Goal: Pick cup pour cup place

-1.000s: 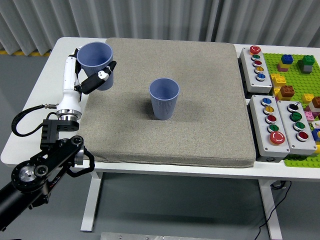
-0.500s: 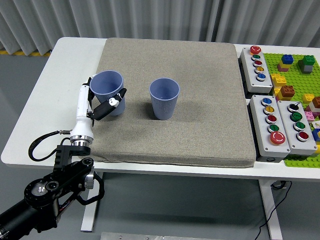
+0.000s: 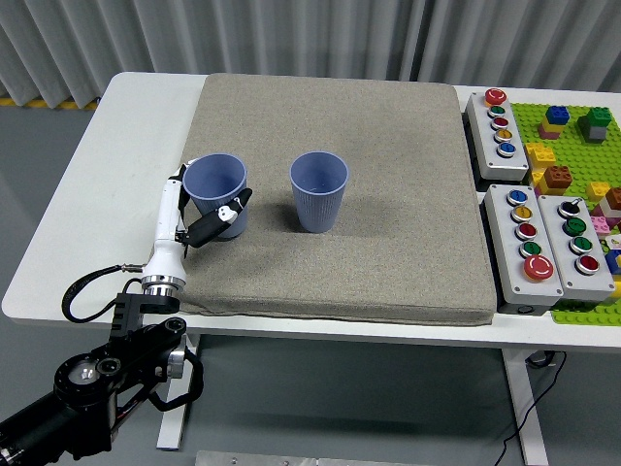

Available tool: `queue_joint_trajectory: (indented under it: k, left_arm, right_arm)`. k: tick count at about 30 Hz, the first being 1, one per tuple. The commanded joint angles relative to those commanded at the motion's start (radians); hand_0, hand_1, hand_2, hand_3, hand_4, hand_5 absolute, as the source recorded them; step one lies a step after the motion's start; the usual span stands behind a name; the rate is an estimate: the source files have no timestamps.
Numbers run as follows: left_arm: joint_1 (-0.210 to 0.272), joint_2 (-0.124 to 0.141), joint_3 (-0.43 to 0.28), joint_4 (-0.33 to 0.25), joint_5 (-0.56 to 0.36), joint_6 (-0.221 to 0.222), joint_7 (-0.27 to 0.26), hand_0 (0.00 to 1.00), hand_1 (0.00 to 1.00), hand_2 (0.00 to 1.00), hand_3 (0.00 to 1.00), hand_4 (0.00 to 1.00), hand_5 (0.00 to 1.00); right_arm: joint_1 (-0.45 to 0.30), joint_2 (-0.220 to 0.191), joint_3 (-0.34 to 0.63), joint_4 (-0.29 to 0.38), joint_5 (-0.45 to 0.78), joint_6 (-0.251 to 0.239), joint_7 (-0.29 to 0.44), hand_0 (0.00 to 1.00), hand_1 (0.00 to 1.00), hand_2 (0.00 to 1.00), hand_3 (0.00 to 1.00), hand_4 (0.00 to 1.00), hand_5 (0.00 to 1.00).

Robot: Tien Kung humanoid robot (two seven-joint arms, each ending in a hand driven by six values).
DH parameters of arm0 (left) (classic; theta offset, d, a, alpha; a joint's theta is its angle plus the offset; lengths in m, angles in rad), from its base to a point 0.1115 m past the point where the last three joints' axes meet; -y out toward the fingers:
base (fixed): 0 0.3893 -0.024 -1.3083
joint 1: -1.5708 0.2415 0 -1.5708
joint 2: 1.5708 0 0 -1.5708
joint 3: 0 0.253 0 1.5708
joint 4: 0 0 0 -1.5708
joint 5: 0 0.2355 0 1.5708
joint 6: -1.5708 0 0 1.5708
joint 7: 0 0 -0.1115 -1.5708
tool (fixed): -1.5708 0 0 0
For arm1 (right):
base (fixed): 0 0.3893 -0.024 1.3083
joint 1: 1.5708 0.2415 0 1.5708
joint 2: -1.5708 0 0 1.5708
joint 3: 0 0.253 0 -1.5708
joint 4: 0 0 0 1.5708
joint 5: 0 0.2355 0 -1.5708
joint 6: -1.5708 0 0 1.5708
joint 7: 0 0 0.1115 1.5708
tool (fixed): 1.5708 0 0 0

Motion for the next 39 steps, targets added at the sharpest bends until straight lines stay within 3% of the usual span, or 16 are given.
queue_joint_trajectory:
  k: [2, 3, 8, 9, 14, 15, 24, 39]
  left_arm:
    - [0.001, -0.001, 0.0, 0.009, 0.013, 0.0, -0.001, 0.637, 0.6, 0.619, 0.652, 0.798, 0.298]
    - [0.002, -0.001, 0.0, 0.012, 0.014, 0.0, -0.002, 0.667, 0.636, 0.67, 0.674, 0.827, 0.348]
    - [0.005, -0.001, 0.0, 0.025, 0.026, -0.008, 0.001, 0.667, 0.636, 0.67, 0.674, 0.827, 0.348]
    - [0.006, -0.001, -0.002, 0.026, 0.03, -0.012, 0.002, 0.68, 0.646, 0.692, 0.693, 0.874, 0.415]
    - [0.014, 0.002, -0.013, 0.015, 0.065, -0.046, 0.013, 0.68, 0.646, 0.692, 0.693, 0.874, 0.415]
    - [0.015, 0.003, -0.015, 0.012, 0.071, -0.051, 0.015, 0.709, 0.675, 0.755, 0.758, 0.946, 0.523]
    - [0.021, 0.005, -0.026, 0.009, 0.106, -0.082, 0.039, 0.712, 0.689, 0.784, 0.798, 0.95, 0.523]
    - [0.035, 0.012, -0.033, 0.001, 0.152, -0.086, 0.053, 0.727, 0.712, 0.826, 0.827, 0.964, 0.518]
  right_arm:
    - [0.0, 0.001, 0.001, 0.0, -0.003, 0.0, -0.001, 0.643, 0.6, 0.509, 0.577, 0.002, 0.002]
    - [0.0, 0.001, 0.002, 0.0, -0.004, 0.0, -0.001, 0.643, 0.6, 0.508, 0.577, 0.002, 0.002]
    - [0.0, 0.001, 0.003, 0.0, -0.004, 0.0, -0.002, 0.643, 0.6, 0.508, 0.577, 0.002, 0.002]
    - [0.0, 0.001, 0.003, 0.0, -0.003, 0.0, -0.002, 0.643, 0.6, 0.508, 0.577, 0.002, 0.002]
    - [0.002, 0.001, 0.005, 0.001, -0.002, 0.0, -0.002, 0.643, 0.6, 0.508, 0.577, 0.002, 0.002]
    - [0.002, 0.001, 0.005, 0.0, -0.003, 0.0, -0.002, 0.643, 0.6, 0.509, 0.577, 0.002, 0.002]
    - [0.002, 0.0, 0.004, 0.001, -0.001, 0.001, -0.002, 0.643, 0.6, 0.508, 0.577, 0.002, 0.002]
    - [0.001, 0.0, 0.004, 0.0, -0.008, 0.002, -0.002, 0.643, 0.6, 0.508, 0.577, 0.002, 0.002]
